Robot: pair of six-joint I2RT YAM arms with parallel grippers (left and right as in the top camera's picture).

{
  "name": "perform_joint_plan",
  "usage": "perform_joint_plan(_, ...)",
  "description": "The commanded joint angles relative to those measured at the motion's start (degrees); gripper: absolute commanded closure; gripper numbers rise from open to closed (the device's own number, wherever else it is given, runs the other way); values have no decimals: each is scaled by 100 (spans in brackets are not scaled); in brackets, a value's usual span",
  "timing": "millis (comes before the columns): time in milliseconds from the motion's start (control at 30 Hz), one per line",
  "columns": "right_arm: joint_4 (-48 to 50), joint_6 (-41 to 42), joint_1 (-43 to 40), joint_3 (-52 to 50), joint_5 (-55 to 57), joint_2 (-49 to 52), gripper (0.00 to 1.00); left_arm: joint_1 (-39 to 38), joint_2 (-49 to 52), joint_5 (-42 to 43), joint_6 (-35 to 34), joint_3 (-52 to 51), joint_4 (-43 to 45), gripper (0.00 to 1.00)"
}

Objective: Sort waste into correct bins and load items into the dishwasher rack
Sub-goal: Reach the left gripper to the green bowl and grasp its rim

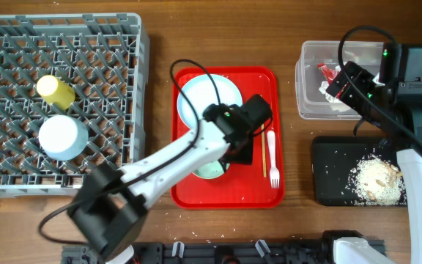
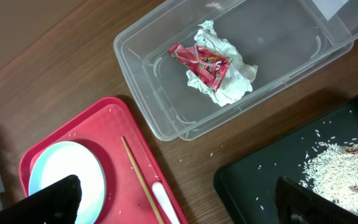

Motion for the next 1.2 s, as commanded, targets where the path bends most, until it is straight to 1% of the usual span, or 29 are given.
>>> perform_joint_plan(0, 0, -66, -20, 33, 118, 50, 0, -140, 472, -138, -170, 26, 234, 33)
perform_joint_plan(33, 0, -63, -20, 33, 118, 50, 0, -151, 715, -136, -170, 26, 352, 35)
perform_joint_plan(167, 0, -66, -20, 33, 118, 50, 0, -151, 1054, -138, -168, 26, 358, 40)
perform_joint_plan(367, 0, -66, -20, 33, 118, 50, 0, -151, 1222, -168, -168, 20, 361, 64)
perform_joint_plan(467, 0, -63, -20, 33, 118, 50, 0, -151, 1222, -365, -166, 15, 361, 73)
perform_joint_plan(533, 2, -63, -20, 33, 118, 50, 0, -129, 1220, -378, -166, 15, 341, 80)
perform_joint_plan(600, 0, -66, -20, 33, 118, 50, 0, -111, 1220, -378, -164, 15, 334, 83)
perform_joint_plan(700, 0, -63, -20, 33, 118, 50, 0, -85, 1204, -376, -164, 17, 306, 84)
perform_joint_plan(867, 0, -66, -20, 33, 118, 50, 0, -85, 1119, -378, -164, 17, 208, 89)
perform_joint_plan(933, 2, -66, -20, 33, 118, 50, 0, -85, 1047, -380, -164, 17, 205, 96)
perform_joint_plan(1167, 2, -66, -20, 33, 118, 50, 0, -85, 953, -376, -164, 22, 105, 96)
